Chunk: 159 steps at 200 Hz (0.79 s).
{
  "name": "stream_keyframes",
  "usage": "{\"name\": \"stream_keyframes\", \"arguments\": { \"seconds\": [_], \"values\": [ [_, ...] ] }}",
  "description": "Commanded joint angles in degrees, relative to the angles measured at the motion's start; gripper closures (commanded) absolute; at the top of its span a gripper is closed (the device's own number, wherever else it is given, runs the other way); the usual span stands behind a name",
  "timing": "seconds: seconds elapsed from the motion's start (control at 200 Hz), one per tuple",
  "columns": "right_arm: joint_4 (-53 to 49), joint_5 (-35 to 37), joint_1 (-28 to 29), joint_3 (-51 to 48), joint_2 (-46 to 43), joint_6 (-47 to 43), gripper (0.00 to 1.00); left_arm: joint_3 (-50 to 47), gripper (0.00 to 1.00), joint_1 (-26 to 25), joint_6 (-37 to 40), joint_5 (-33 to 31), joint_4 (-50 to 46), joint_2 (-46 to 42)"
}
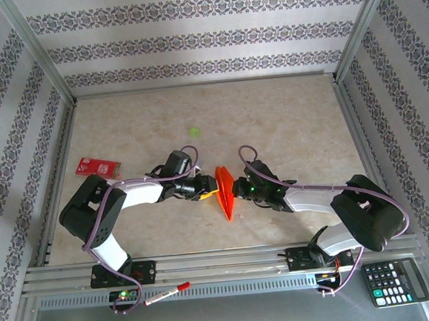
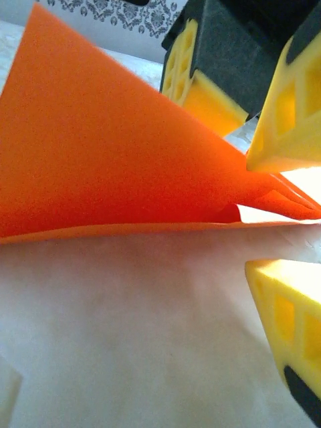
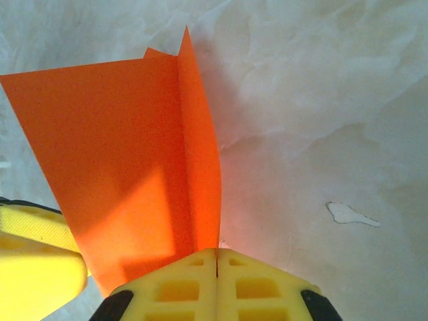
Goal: Fold a paper plane with a square sheet of paper (pick it up from the middle)
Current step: Turn over a paper plane at the center of the table.
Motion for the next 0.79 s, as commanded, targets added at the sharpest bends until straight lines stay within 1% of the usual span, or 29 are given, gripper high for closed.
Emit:
{"name": "stream_keyframes", "arguments": {
  "seconds": [0.0, 0.17, 0.295, 0.475, 0.62, 0.699, 0.754, 0.789],
  "values": [
    [1.56, 0.4, -0.21, -0.99, -0.03, 0.34, 1.0, 1.94, 0.72, -0.78, -0.58, 1.71, 3.73, 1.93],
    [-0.09, 1.85, -0.46, -1.64, -2.03, -0.3, 1.0, 2.03, 0.91, -0.02, -0.19, 1.3, 3.23, 1.92],
    [-1.23, 3.0, -1.14, -2.23, -4.02, -0.73, 1.0, 0.88, 0.96, 1.47, 1.27, -0.22, 0.52, -0.35],
    [-2.31, 4.73, -1.55, -2.04, -4.22, -1.0, 1.0, 0.52, 0.98, 3.57, 3.04, -1.46, -2.15, -1.89],
    [-2.22, 5.84, -1.75, -1.57, -3.01, -1.0, 1.0, 0.82, 0.98, 4.48, 4.3, -2.72, -3.29, -1.08],
    [-1.98, 5.2, -1.91, -0.71, -1.47, -1.6, 1.0, 1.05, 0.98, 4.49, 4.04, -1.79, -2.2, 0.6],
    [-1.51, 4.52, -1.97, -0.31, -0.64, -1.95, 1.0, 0.92, 0.96, 4.49, 3.35, -0.88, -1.02, 1.31],
    [-1.41, 4.07, -2.14, -0.04, -0.45, -2.31, 0.97, 0.89, 0.95, 4.49, 3.14, -0.55, -0.55, 1.49]
  ]
}}
